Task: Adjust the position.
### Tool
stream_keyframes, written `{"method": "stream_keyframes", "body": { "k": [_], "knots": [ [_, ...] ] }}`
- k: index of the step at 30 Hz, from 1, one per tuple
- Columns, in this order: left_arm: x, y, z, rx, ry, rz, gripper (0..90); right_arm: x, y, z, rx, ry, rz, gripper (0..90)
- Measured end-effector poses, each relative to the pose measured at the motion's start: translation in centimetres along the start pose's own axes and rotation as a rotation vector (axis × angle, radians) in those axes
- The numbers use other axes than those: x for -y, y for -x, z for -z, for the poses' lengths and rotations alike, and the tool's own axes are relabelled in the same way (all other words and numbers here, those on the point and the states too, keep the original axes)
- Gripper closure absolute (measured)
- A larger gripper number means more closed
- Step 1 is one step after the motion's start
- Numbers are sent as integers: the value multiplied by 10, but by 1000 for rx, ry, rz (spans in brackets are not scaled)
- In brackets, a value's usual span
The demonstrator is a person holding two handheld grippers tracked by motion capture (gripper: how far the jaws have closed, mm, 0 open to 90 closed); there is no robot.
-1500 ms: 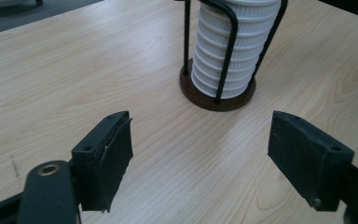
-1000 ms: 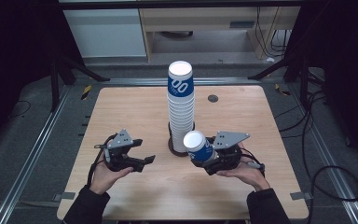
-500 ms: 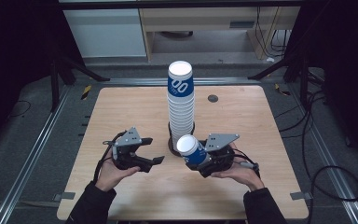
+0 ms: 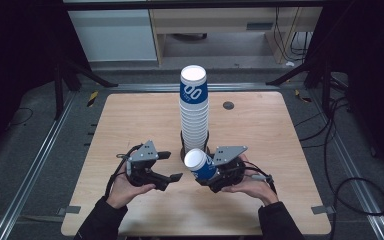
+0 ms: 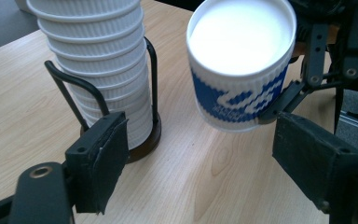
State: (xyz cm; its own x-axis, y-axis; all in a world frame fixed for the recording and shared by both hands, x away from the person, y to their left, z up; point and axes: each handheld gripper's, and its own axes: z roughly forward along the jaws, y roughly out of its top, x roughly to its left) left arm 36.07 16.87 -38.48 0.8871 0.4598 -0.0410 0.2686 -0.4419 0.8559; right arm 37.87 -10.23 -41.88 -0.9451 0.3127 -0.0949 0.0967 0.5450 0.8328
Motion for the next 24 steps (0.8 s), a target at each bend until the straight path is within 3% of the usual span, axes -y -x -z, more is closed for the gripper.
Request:
{"method": "stream_keyframes", "body": {
  "k": [24],
  "knots": [
    [0, 5, -22, 45, -21, 11, 165, -8, -11, -29, -42, -30, 43, 203]
  ]
}}
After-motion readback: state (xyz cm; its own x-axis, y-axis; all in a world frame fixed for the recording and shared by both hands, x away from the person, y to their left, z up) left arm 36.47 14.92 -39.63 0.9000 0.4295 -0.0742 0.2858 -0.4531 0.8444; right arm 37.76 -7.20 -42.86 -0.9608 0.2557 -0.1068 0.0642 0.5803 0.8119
